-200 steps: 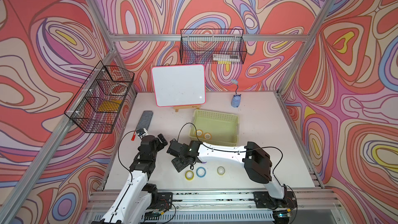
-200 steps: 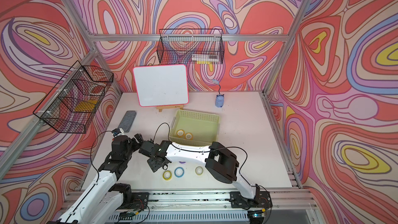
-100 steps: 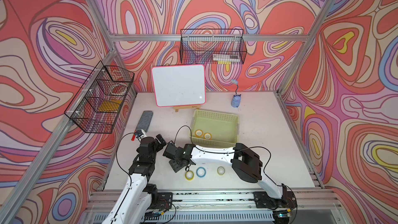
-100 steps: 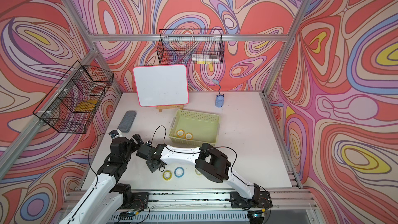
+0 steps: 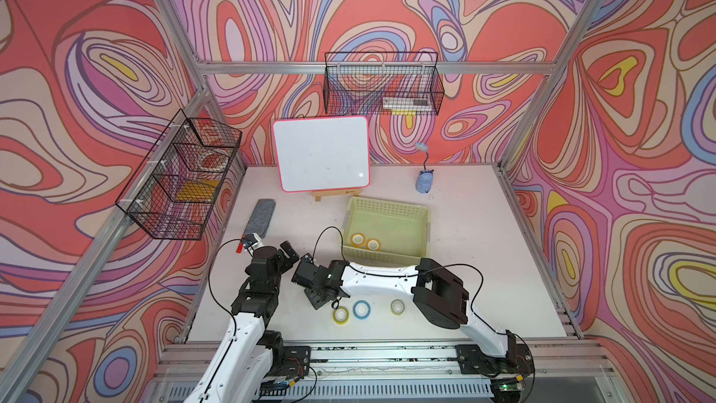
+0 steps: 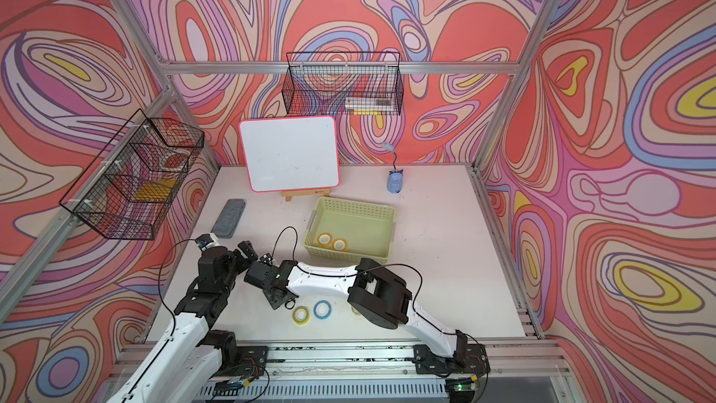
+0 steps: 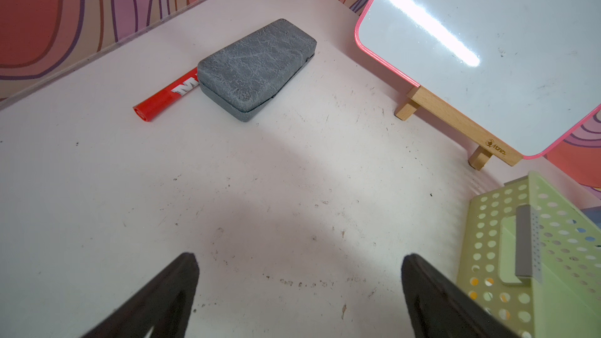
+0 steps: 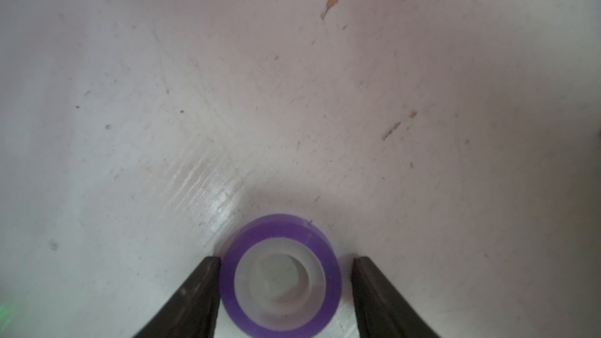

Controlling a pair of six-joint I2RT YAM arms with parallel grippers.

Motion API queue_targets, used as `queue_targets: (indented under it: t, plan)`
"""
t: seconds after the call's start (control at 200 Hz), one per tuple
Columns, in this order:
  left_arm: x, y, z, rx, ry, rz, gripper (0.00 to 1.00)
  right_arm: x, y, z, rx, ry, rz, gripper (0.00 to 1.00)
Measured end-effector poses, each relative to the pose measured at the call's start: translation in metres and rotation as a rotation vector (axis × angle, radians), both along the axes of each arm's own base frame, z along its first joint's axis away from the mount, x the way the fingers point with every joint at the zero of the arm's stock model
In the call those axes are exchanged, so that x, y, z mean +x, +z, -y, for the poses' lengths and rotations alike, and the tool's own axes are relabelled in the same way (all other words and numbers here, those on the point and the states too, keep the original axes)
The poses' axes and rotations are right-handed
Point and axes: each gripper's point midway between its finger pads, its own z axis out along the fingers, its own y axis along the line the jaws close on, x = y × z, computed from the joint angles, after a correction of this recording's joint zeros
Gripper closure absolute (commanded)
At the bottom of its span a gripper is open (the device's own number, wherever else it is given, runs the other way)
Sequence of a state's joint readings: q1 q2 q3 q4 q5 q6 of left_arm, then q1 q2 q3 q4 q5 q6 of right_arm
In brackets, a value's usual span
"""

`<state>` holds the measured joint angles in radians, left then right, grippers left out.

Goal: Put the transparent tape into the storage box
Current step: Pick up the tape at the center of the board.

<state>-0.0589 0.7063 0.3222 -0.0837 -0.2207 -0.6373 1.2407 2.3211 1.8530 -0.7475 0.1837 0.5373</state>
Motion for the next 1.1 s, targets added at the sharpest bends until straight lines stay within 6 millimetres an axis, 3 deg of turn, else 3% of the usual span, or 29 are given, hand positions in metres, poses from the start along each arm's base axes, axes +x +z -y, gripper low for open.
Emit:
queue_targets:
  t: [0.135, 0.496, 0.706, 0.846, 1.096]
  plan:
    - [0.000, 0.000, 0.000, 0.000, 0.000, 0.000, 0.01, 0.001, 0.000, 0.000, 0.001, -0.010, 0.003, 0.44]
    - [0.000, 0.000, 0.000, 0.000, 0.000, 0.003, 0.01, 0.002, 0.000, 0.001, 0.019, -0.028, 0.014, 0.46]
    - [0.000, 0.000, 0.000, 0.000, 0.000, 0.003, 0.01, -0.004, 0.006, 0.016, -0.007, -0.027, 0.007, 0.46]
    - [0.000, 0.000, 0.000, -0.001, -0.001, 0.003, 0.01, -0.003, 0.032, 0.022, 0.015, -0.025, 0.018, 0.46]
    - [0.000, -0.001, 0.003, -0.009, -0.016, 0.002, 0.01, 0.013, 0.112, 0.035, 0.139, -0.049, 0.097, 0.45]
